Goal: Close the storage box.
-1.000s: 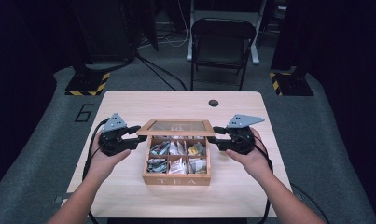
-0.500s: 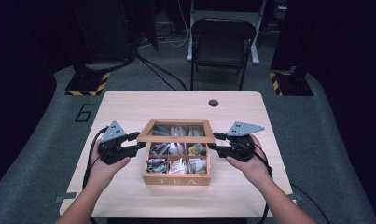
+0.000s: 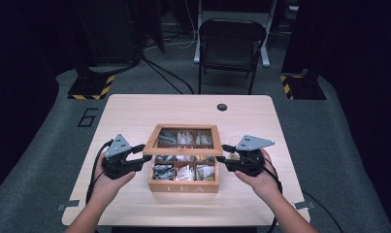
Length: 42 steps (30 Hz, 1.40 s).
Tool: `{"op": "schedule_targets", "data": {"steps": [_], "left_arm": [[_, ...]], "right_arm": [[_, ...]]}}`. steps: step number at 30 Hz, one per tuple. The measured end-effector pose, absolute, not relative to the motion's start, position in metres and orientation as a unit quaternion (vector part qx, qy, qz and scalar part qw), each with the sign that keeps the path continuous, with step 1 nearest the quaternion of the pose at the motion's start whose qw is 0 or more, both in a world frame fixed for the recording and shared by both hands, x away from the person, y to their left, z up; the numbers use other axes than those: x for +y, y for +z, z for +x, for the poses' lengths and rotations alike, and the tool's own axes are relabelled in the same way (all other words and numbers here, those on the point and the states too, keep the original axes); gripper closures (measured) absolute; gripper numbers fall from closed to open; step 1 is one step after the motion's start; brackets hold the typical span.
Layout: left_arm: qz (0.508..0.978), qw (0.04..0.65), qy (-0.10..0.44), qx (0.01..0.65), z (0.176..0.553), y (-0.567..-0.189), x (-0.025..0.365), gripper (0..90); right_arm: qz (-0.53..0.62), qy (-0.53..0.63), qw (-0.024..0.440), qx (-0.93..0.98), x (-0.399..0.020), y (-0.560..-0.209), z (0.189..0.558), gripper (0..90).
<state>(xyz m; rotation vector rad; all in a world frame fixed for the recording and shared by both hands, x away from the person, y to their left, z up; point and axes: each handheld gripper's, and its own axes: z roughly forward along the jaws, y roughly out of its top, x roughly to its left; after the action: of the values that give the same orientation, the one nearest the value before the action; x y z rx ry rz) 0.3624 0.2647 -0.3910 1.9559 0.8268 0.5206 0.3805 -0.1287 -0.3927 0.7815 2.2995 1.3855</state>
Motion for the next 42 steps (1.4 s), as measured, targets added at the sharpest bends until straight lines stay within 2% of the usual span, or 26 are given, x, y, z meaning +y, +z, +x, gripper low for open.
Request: {"op": "schedule_targets", "data": {"steps": [18, 24, 42], "left_arm": [[0.796, 0.460, 0.200, 0.339, 0.351, -0.414, 0.265, 54.5], [0.798, 0.456, 0.200, 0.340, 0.349, -0.420, 0.265, 54.6], [0.796, 0.461, 0.200, 0.339, 0.341, -0.439, 0.265, 54.5]], "right_arm": [[0.278, 0.494, 0.175, 0.805, -0.129, -0.415, 0.360, 53.8], [0.292, 0.505, 0.155, 0.797, -0.131, -0.422, 0.358, 53.2], [0.295, 0.492, 0.153, 0.805, -0.128, -0.435, 0.349, 53.2]]}}
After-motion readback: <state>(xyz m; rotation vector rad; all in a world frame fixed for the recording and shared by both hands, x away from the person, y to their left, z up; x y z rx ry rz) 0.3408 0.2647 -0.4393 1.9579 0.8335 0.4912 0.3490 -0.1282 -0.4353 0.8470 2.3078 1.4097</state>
